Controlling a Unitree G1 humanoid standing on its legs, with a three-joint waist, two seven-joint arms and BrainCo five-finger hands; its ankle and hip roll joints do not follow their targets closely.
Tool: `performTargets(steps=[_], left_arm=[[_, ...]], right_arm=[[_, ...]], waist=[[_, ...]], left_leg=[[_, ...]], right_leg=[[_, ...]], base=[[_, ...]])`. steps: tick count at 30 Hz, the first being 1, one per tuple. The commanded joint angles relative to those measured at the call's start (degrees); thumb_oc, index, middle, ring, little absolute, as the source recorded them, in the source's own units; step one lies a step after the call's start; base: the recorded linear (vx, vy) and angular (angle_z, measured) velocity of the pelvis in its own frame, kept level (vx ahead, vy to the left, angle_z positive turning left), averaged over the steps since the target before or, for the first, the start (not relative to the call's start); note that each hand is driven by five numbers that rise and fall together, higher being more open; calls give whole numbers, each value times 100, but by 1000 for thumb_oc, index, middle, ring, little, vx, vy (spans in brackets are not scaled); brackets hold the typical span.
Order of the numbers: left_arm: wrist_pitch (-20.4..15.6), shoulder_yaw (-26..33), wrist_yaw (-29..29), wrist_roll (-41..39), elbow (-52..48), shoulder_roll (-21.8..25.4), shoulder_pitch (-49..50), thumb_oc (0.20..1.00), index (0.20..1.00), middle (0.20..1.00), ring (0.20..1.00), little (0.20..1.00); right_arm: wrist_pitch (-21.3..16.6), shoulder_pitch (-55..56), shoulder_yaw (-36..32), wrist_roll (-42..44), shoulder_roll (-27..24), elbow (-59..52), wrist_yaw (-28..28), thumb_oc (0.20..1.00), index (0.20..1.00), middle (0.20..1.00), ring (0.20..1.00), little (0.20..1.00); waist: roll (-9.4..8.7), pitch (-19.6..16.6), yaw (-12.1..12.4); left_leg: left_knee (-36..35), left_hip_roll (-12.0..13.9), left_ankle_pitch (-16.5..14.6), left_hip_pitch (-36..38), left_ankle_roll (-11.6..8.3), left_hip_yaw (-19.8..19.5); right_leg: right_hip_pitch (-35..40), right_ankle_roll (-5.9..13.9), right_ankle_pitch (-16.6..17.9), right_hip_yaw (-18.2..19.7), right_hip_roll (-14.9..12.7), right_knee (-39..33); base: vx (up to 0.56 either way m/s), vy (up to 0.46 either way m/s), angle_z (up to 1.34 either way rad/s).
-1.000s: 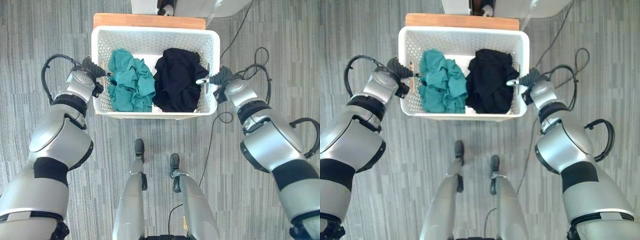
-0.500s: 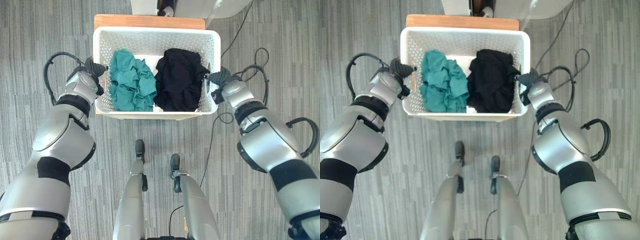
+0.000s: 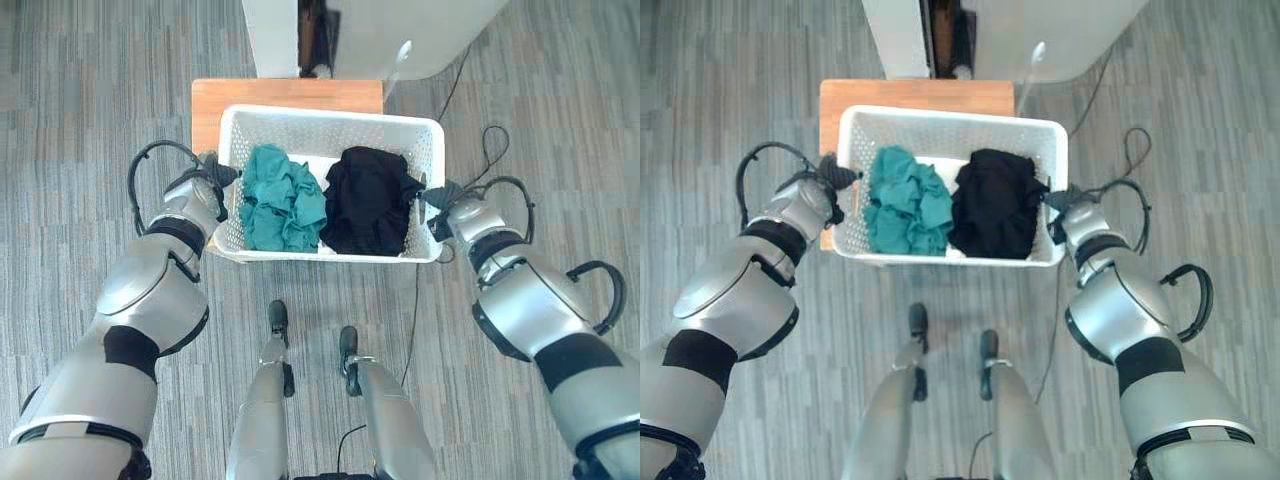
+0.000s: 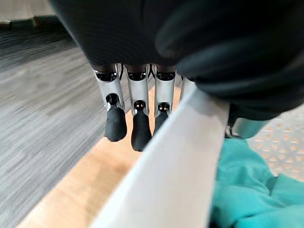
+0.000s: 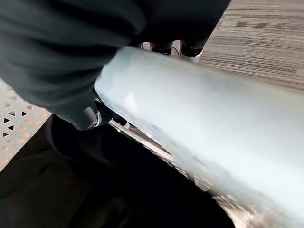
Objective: Grab the laundry basket,head to the washer,open it,put in the laundry and shut it.
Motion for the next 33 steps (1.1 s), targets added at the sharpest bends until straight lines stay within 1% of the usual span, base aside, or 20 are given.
performTargets(steps=[1, 6, 10, 13, 18, 20, 22, 25, 27, 28, 29, 30, 31, 32, 33], left_arm=[[-176, -31, 198, 540, 449, -40, -68, 200, 200, 200, 200, 200], [-337, 44, 118, 420, -48, -53, 400, 200, 200, 200, 200, 200], [-399, 74, 97, 273, -372, -205, 687, 200, 200, 200, 200, 200], [-417, 100, 36, 105, -499, -246, 789, 200, 200, 200, 200, 200], [-391, 95, 0, 108, -406, -390, 844, 200, 200, 200, 200, 200], [-390, 96, -15, 93, -385, -420, 853, 200, 200, 200, 200, 200], [-379, 109, -55, 67, -323, -441, 892, 200, 200, 200, 200, 200], [-396, 113, -98, 39, -346, -403, 891, 200, 200, 200, 200, 200], [-418, 107, -101, 20, -314, -361, 832, 200, 200, 200, 200, 200], [-433, 87, -105, 4, -286, -330, 769, 200, 200, 200, 200, 200], [-442, 81, -96, -2, -279, -295, 730, 200, 200, 200, 200, 200], [-444, 98, -103, 9, -246, -291, 732, 200, 200, 200, 200, 200], [-448, 115, -99, 35, -205, -338, 734, 200, 200, 200, 200, 200], [-455, 66, -97, 131, -129, -513, 659, 200, 200, 200, 200, 200], [-457, 67, -97, 131, -125, -516, 655, 200, 200, 200, 200, 200]], right_arm=[[-214, -81, 145, 6, -635, -56, 33, 200, 200, 200, 200, 200], [-212, 405, -28, -195, -1164, -256, 164, 200, 200, 200, 200, 200], [-164, 814, -281, -209, -1461, -340, 273, 200, 200, 200, 200, 200], [-120, 1034, -381, -269, -1598, -324, 388, 200, 200, 200, 200, 200], [-76, 1160, -371, -287, -1504, -345, 486, 200, 200, 200, 200, 200], [-73, 1168, -361, -291, -1479, -347, 489, 200, 200, 200, 200, 200], [-73, 1174, -303, -289, -1397, -354, 509, 200, 200, 200, 200, 200], [-86, 1155, -246, -278, -1400, -426, 516, 200, 200, 200, 200, 200], [-115, 1060, -198, -257, -1400, -401, 506, 200, 200, 200, 200, 200], [-128, 982, -155, -255, -1411, -357, 499, 200, 200, 200, 200, 200], [-142, 933, -134, -252, -1428, -328, 493, 200, 200, 200, 200, 200], [-129, 951, -161, -262, -1436, -291, 512, 200, 200, 200, 200, 200], [-116, 963, -195, -282, -1451, -270, 526, 200, 200, 200, 200, 200], [-57, 892, -231, -389, -1562, -111, 591, 200, 200, 200, 200, 200], [-58, 889, -230, -390, -1564, -108, 593, 200, 200, 200, 200, 200]], waist=[[-65, -561, -112], [52, -1006, -82], [109, -1367, -63], [127, -1544, -64], [122, -1736, -122], [123, -1760, -137], [116, -1816, -181], [100, -1765, -234], [76, -1684, -236], [53, -1575, -214], [35, -1540, -188], [34, -1523, -178], [52, -1487, -197], [64, -1393, -349], [63, -1388, -340]], left_leg=[[418, 123, -908, 409, -303, -239], [167, 86, -945, 1025, -271, -247], [-94, 63, -930, 1439, -240, -278], [-134, 52, -960, 1635, -227, -294], [-155, 59, -1052, 1870, -211, -238], [-141, 65, -1070, 1881, -211, -222], [-67, 68, -1141, 1863, -205, -189], [255, 22, -1284, 1741, -176, -187], [528, -86, -1363, 1527, -200, -403], [733, -194, -1436, 1398, -231, -733], [841, -309, -1469, 1322, -260, -1077], [846, -411, -1547, 1363, -243, -1420], [793, -433, -1603, 1459, -202, -1531], [791, -479, -1613, 1469, -141, -1350], [787, -479, -1612, 1475, -139, -1342]], right_leg=[[712, 462, 1176, -136, -570, -1814], [1209, 505, 1061, -181, -557, -1843], [1527, 507, 947, -244, -530, -1872], [1701, 495, 844, -252, -512, -1834], [1867, 478, 774, -177, -465, -1838], [1879, 479, 770, -159, -461, -1848], [1875, 469, 796, -91, -438, -1916], [1791, 450, 851, 66, -419, -1917], [1603, 453, 936, 259, -383, -1888], [1489, 458, 993, 439, -346, -1849], [1395, 474, 1010, 563, -336, -1824], [1333, 501, 1015, 722, -308, -1767], [1318, 527, 988, 847, -290, -1699], [1225, 620, 1048, 982, -398, -1582], [1225, 622, 1047, 992, -398, -1579]], base=[[123, 1, -6], [93, -17, 1], [69, -34, 5], [73, -41, 12], [58, -18, 6], [15, -7, -2], [1, -5, -3], [-55, 19, -10], [-141, 69, -31], [-163, 119, -67], [-128, 154, -68], [-64, 172, -95], [-112, 288, -85], [-98, 232, -77], [-163, 283, -49]])
